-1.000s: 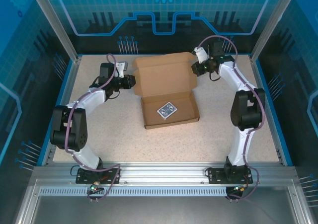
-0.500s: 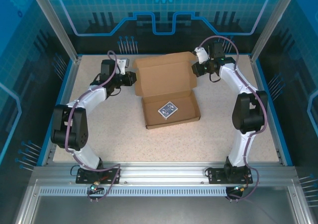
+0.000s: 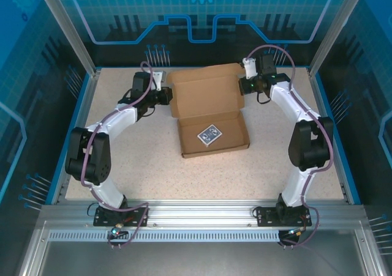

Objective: Fold the paper box

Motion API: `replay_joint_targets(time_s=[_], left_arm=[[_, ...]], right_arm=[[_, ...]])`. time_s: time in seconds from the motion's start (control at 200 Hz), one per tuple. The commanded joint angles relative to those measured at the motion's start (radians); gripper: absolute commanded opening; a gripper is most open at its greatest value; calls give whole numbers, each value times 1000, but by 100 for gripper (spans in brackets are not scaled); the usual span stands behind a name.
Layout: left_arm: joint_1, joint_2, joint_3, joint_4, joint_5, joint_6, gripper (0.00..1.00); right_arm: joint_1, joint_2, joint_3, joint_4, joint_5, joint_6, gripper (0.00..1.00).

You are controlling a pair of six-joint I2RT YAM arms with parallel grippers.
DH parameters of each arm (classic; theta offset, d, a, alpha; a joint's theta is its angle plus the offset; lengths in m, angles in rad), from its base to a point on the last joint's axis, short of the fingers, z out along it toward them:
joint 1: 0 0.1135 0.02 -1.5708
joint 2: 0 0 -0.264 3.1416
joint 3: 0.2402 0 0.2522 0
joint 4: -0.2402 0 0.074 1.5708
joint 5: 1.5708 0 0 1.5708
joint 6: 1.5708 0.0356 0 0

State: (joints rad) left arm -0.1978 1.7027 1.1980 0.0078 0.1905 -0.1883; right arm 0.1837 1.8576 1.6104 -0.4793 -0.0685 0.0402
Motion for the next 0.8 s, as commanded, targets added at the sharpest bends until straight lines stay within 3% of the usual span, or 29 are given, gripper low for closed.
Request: replay_joint_targets(time_s=[0.0,0.365,0.795], left_arm=[[-45,-33,50,-17,-113,-38,6],[-134,-1,122,29,-352,-126,2],[-207,-14,-3,265,-476,-99,1]], right_arm=[[42,-58,-29,65,85,96,4],[101,-65,-46,192,248,214,3],[96,-84,-163,501,146,225,1]])
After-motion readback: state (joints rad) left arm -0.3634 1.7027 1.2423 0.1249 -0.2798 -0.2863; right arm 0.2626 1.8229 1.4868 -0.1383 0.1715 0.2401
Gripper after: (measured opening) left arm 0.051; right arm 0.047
